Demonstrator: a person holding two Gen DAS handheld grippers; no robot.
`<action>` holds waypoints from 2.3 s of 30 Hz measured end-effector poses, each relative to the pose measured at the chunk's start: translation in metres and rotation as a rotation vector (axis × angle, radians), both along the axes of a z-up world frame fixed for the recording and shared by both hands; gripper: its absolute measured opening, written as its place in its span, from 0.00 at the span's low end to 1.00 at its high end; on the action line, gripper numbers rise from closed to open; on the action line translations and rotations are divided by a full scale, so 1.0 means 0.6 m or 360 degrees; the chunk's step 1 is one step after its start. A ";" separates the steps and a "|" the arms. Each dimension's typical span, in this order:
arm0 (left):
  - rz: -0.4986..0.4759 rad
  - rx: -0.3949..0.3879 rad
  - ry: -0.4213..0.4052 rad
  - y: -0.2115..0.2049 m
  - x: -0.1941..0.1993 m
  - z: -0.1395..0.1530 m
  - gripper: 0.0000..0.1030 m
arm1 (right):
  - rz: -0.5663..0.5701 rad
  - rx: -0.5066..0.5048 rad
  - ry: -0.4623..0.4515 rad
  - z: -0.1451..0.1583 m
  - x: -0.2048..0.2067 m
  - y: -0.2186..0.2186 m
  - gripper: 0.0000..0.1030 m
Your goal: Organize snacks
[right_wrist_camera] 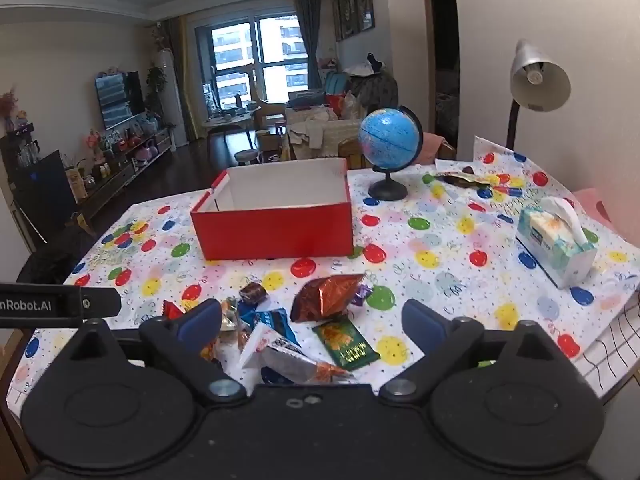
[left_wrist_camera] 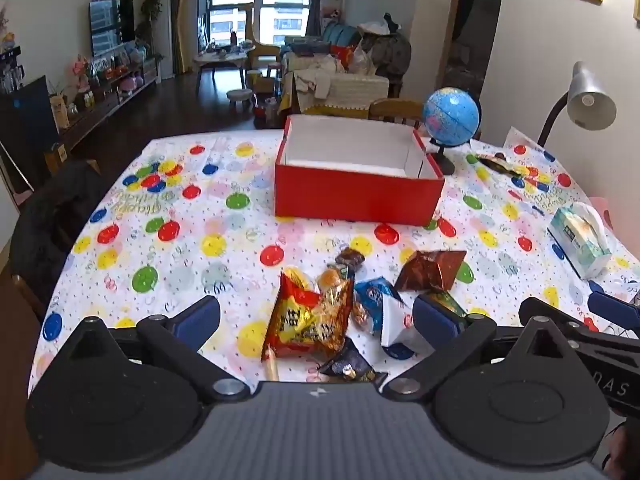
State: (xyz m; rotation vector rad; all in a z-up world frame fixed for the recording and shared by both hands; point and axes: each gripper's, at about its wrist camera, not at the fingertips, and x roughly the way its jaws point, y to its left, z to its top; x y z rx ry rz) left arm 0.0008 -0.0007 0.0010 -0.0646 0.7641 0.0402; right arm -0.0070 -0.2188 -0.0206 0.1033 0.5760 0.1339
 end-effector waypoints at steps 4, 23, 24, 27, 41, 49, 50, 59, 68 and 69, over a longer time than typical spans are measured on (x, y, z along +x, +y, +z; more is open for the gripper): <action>-0.0006 -0.0081 -0.0079 0.017 -0.001 0.016 1.00 | 0.0020 0.0026 0.0011 -0.003 -0.004 0.001 0.90; -0.0027 -0.0131 -0.0102 0.033 -0.022 0.022 1.00 | 0.0080 0.0017 -0.0026 0.013 0.001 0.021 0.90; -0.0027 -0.0128 -0.0095 0.032 -0.023 0.022 1.00 | 0.0081 0.0017 -0.0025 0.014 0.001 0.021 0.90; -0.0028 -0.0133 -0.0064 0.030 -0.023 0.021 1.00 | 0.0083 0.0021 -0.0022 0.013 -0.002 0.020 0.90; 0.0018 -0.0081 0.0010 0.019 -0.025 0.014 1.00 | 0.0081 0.0027 -0.0014 0.009 -0.008 0.021 0.91; 0.0039 -0.0089 0.0045 0.020 -0.025 0.010 1.00 | 0.0074 0.0058 0.0010 0.001 -0.023 0.015 0.93; 0.0041 -0.0089 0.0046 0.020 -0.026 0.009 1.00 | 0.0073 0.0058 0.0010 0.001 -0.023 0.015 0.93; 0.0042 -0.0095 0.0067 0.017 -0.030 0.005 1.00 | 0.0089 0.0076 0.0049 0.003 -0.014 0.009 0.93; 0.0049 -0.0101 0.0097 0.016 -0.029 0.000 1.00 | 0.0076 0.0078 0.0071 0.001 -0.012 0.008 0.92; 0.0050 -0.0097 0.0100 0.015 -0.029 -0.001 1.00 | 0.0079 0.0079 0.0071 0.001 -0.012 0.007 0.92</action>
